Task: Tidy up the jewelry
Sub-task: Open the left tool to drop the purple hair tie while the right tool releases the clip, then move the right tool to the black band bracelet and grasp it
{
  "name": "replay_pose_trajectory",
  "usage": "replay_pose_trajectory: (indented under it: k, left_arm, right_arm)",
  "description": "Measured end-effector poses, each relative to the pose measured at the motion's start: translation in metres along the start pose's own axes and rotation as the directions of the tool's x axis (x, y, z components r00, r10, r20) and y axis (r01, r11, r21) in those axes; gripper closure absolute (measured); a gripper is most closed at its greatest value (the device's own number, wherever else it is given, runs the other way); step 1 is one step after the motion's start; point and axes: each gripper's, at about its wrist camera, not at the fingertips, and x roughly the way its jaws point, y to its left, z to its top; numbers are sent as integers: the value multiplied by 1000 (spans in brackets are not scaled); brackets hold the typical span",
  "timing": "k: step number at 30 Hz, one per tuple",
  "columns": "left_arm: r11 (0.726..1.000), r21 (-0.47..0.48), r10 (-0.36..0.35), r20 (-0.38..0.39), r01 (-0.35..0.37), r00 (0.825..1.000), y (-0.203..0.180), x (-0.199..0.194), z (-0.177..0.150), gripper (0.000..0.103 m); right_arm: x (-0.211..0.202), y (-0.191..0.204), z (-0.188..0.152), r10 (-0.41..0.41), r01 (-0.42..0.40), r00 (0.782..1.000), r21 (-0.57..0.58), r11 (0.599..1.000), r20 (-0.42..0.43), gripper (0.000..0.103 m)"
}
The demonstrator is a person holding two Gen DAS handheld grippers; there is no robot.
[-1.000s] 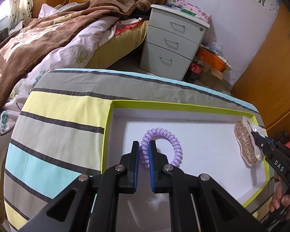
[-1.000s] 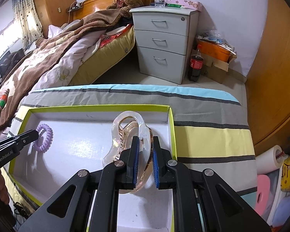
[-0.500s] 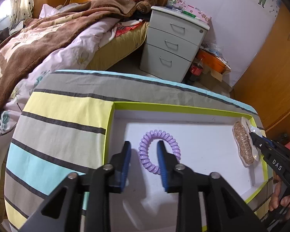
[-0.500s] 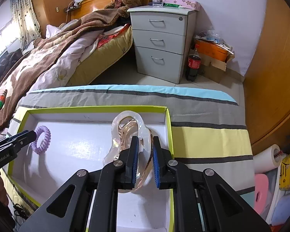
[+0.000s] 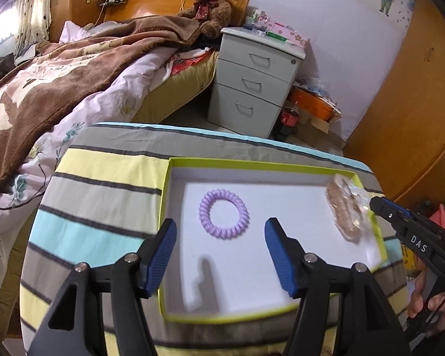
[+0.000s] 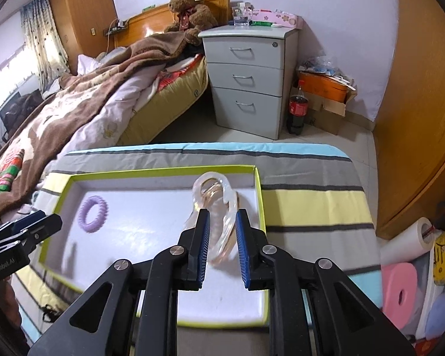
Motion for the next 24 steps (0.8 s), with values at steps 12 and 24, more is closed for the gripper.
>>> replay_pose_trajectory:
  k: [12, 24]
  left_arm:
    - [998, 50, 36, 91, -40, 995, -3, -62, -35, 32]
    - [1000, 5, -13, 91, 13, 996, 21, -93, -87, 19]
  right_arm:
    - [-62, 13, -43, 23, -23, 997, 1, 1000, 67, 75]
    - [-102, 13, -97, 50, -49, 995, -10, 999, 85, 73]
